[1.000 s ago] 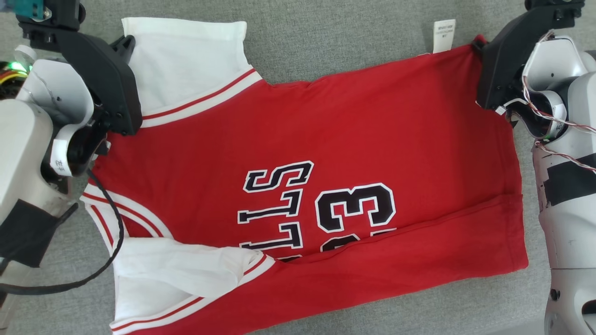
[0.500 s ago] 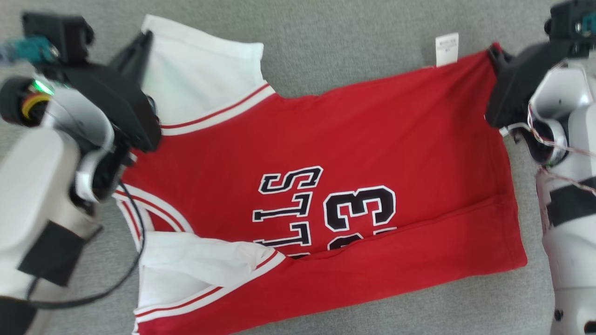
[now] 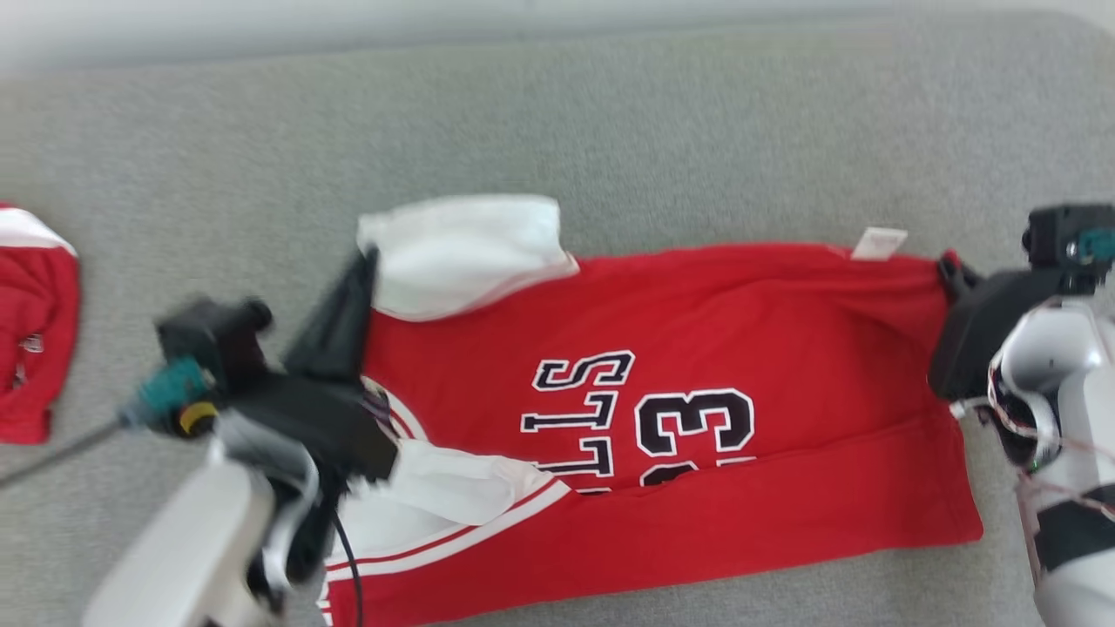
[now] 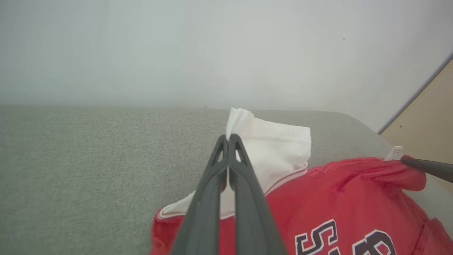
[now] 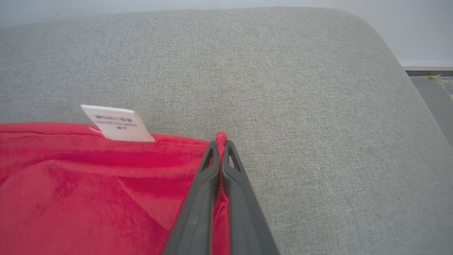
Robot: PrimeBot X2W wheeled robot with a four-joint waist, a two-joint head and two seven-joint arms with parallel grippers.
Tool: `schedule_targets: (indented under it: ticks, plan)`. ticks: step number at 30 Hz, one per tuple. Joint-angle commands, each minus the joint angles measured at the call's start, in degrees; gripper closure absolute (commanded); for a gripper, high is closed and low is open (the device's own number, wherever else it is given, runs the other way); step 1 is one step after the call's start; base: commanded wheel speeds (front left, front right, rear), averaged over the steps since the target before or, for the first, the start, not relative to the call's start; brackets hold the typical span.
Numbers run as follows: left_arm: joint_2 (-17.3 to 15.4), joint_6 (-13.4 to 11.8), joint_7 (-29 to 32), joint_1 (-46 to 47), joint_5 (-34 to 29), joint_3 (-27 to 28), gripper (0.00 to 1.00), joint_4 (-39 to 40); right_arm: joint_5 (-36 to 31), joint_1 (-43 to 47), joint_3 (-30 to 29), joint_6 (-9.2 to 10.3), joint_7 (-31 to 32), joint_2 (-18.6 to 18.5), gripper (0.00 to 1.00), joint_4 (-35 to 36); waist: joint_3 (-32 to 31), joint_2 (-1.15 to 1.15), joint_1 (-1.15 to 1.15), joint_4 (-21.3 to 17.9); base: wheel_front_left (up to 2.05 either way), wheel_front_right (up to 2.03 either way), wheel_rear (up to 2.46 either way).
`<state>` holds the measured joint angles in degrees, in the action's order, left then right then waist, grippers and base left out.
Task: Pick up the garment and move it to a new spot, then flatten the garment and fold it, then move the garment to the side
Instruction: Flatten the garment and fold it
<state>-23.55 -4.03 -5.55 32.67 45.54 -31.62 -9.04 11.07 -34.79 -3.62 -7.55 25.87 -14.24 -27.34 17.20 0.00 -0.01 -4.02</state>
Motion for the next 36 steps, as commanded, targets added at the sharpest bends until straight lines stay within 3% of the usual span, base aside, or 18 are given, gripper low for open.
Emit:
schedule_targets:
  ticks: [1,13,22,36]
  plan:
    - [0.2,0.1,-0.5,-1.2,0.0,-0.3,1.00,0.4,-0.2,1.0,-0.2,0.15,-0.3,-0.7,1.00,0.2,-3.4,0.00,0.01,2.2,0.00,0.00,0.00]
    - [2.0,-2.8,-2.5,-15.7,2.3,-3.6,1.00,4.0,-2.5,11.7,-2.0,0.15,-1.3,-0.7,1.00,3.2,-7.5,0.00,0.01,3.5,0.00,0.00,0.00]
    - [2.1,-4.4,-4.1,-20.4,3.8,-2.8,1.00,4.9,-3.0,15.0,-3.9,0.15,-1.4,0.5,1.00,4.5,-8.7,0.00,0.01,3.8,0.00,0.00,0.00]
    - [2.8,-5.0,-4.3,-24.3,5.0,-4.0,1.00,2.9,-4.9,18.4,-6.8,0.14,0.0,2.5,1.00,5.9,-9.2,0.00,0.01,4.3,0.00,0.00,0.00]
